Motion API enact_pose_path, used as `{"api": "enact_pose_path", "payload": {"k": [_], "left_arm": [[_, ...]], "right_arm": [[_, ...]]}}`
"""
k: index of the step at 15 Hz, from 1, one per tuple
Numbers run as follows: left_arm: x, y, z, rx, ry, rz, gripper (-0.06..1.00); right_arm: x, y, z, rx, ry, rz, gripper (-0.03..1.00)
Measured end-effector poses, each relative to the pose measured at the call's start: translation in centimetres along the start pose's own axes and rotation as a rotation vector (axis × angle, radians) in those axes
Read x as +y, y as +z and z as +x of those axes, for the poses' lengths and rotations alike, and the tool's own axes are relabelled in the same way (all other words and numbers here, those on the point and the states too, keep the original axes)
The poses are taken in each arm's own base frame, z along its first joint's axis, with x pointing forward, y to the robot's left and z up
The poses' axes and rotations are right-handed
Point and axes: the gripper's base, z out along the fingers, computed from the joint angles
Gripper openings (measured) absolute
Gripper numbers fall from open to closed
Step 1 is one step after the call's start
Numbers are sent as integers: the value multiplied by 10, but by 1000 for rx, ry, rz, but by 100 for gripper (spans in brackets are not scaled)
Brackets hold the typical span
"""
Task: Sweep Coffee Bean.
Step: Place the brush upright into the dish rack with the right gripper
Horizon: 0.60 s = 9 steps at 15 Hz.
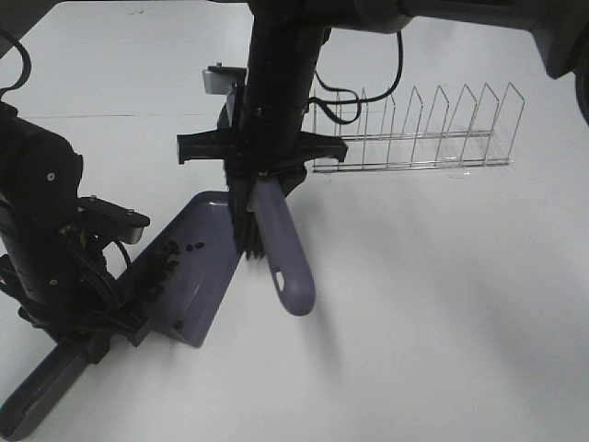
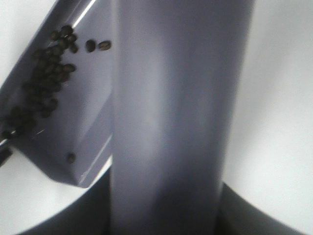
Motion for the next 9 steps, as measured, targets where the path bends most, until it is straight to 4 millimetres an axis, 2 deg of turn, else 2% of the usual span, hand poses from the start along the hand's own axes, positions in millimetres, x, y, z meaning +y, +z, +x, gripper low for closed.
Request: {"api": "enact_pose_path", "payload": {"k": [2, 4, 7, 9], "left_arm": [[0, 0, 0, 1, -4, 5, 33], [-1, 0, 0, 1, -6, 7, 33], [-1, 0, 0, 1, -12, 12, 33], [-1, 0, 0, 2, -16, 16, 33]], "right_arm": [[-7, -8, -2, -42, -28, 71, 30], [-9, -7, -2, -42, -37, 93, 30], [-19, 4, 12, 18, -56, 152, 30], [-26, 1, 17, 12, -78, 208, 30]]}}
